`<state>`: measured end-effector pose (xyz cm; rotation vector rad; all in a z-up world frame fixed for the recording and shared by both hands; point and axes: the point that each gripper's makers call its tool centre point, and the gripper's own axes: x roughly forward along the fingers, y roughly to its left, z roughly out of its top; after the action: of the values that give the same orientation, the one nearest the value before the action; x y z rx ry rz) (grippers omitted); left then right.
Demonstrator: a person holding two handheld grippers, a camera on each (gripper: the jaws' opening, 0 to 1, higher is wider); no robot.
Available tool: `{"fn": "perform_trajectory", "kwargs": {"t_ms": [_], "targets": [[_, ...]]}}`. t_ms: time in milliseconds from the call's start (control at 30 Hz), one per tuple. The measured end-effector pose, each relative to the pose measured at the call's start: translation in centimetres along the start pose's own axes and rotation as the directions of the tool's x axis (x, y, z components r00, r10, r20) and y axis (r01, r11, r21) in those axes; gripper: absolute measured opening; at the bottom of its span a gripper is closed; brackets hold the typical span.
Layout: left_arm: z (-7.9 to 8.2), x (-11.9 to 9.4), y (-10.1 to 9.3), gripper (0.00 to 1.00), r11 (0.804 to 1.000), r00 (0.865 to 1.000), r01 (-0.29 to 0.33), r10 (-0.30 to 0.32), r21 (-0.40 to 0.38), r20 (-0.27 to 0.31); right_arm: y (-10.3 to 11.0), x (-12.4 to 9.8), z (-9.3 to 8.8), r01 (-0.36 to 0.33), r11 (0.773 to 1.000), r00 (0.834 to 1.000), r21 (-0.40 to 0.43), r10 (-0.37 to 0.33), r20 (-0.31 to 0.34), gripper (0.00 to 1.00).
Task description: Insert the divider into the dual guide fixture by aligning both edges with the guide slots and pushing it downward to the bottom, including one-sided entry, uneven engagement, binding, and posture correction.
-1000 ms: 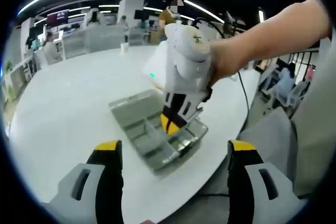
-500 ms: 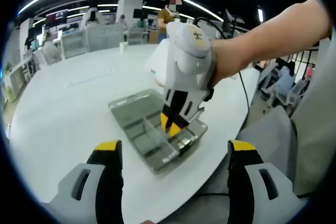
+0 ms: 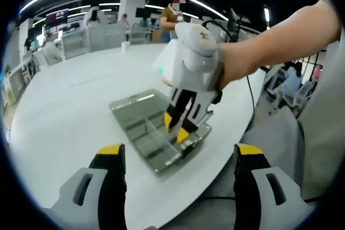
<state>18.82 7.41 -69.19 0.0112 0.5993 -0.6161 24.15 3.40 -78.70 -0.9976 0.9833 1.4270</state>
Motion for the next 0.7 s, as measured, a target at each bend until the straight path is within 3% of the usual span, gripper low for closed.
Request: {"fn": "perform_trajectory", "kwargs": {"t_ms": [200, 300, 433, 700], "targets": [[-0.4, 0.1, 0.0, 0.81, 1.000, 1.000, 0.001, -0.001, 0.001, -0.007, 0.2, -0.7, 0.9, -0.013, 0.993, 0.996, 0.120, 0.002, 0.087, 0.22], [-0.4, 0.0, -0.1, 0.81, 1.000, 1.000, 0.003, -0.003, 0.002, -0.011, -0.2, -1.0, 0.6, 0.004, 0.993, 0.996, 0.114, -0.014, 0.086, 0.25], [-0.5, 0.0, -0.2, 0.82, 1.000, 1.000, 0.004, -0.004, 0.002, -0.015, -0.3, -1.2, 0.9, -0.018, 0.980, 0.989, 0.200, -0.011, 0.145, 0.29], [-0.9, -0.2, -0.1, 0.82, 1.000, 1.000, 0.000, 0.000, 0.002, -0.027, -0.6, -1.8, 0.6, -0.019, 0.960, 0.978, 0.280, -0.041, 0.205, 0.37]]}}
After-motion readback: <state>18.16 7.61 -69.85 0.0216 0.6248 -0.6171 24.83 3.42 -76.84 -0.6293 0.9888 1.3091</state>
